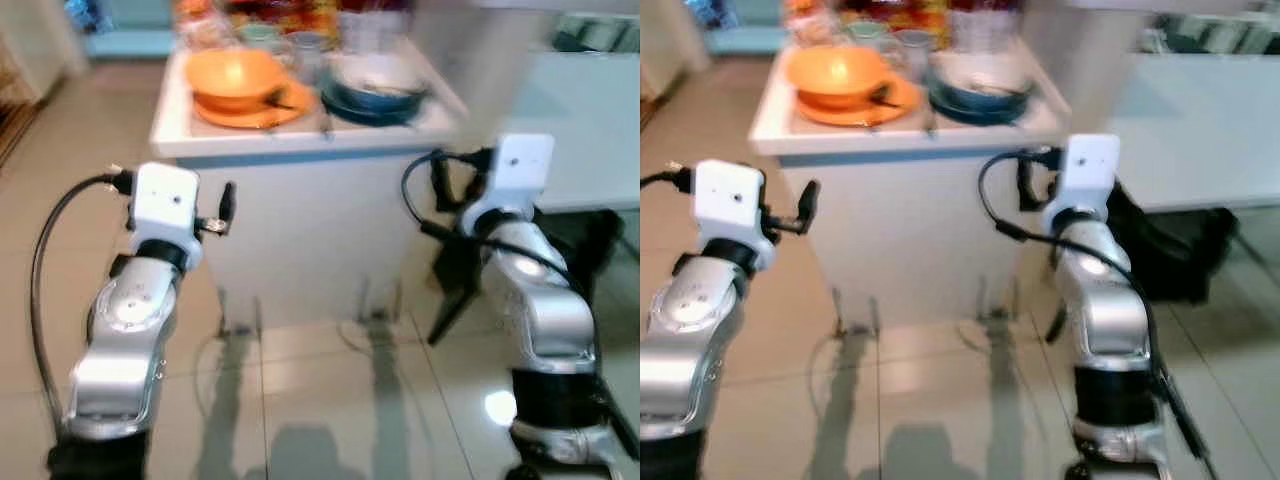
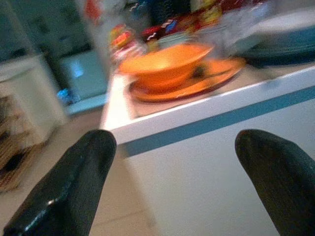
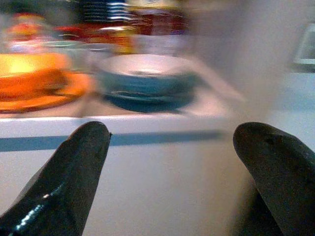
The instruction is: Setting the table
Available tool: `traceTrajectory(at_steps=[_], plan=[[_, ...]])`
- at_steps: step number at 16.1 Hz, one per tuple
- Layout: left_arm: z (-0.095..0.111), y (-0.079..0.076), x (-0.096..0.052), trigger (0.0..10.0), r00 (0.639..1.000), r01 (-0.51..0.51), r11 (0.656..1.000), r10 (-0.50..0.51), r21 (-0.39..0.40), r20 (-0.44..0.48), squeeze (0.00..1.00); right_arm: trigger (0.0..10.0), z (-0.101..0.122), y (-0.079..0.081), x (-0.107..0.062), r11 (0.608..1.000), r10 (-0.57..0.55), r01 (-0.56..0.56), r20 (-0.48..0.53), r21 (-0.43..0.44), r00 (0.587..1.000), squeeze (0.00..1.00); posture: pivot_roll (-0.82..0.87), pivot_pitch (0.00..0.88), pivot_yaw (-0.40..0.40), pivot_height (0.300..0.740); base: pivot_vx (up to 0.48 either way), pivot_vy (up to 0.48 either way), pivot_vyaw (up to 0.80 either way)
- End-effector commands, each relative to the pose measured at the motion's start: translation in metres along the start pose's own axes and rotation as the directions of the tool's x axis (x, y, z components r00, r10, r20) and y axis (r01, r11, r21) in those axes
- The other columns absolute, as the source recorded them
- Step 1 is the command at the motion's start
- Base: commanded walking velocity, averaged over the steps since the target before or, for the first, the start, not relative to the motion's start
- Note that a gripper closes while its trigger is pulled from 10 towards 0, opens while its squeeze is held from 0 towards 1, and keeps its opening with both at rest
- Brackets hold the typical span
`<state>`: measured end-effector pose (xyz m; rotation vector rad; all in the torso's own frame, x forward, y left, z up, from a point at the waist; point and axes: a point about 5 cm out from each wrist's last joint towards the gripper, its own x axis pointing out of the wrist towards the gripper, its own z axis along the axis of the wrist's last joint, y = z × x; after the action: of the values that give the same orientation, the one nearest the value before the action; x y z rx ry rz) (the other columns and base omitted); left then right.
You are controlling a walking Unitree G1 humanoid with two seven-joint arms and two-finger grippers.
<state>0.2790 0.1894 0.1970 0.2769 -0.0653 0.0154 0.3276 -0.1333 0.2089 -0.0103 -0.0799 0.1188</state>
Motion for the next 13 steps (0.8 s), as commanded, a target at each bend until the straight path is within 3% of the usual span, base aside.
traceTrajectory(at_steps=[1, 8, 13], plan=[[0.013, -0.01, 0.002, 10.0, 0.998, 0.035, 0.999, -0.035, -0.005, 0.047, 0.0, 10.0, 0.004, -0.01, -0.001, 1.0, -0.013, 0.013, 0.003, -0.02, 1.0, 0.0, 0.09, 0.0, -0.042, 0.74, 0.465, 0.0, 0.0], [0.018, -0.011, 0.001, 10.0, 0.997, 0.056, 0.998, -0.056, 0.003, 0.061, 0.0, 10.0, 0.015, -0.001, 0.001, 0.995, 0.084, -0.082, 0.039, -0.053, 0.996, 0.0, 0.09, 0.0, -0.042, 0.74, 0.461, 0.0, 0.0], [0.016, -0.011, -0.001, 10.0, 0.994, 0.092, 0.996, -0.093, 0.013, 0.054, 0.0, 10.0, 0.006, 0.011, -0.008, 0.988, 0.156, -0.155, 0.114, -0.016, 0.981, 0.0, 0.1, 0.0, -0.038, 0.74, 0.459, 0.0, 0.0]])
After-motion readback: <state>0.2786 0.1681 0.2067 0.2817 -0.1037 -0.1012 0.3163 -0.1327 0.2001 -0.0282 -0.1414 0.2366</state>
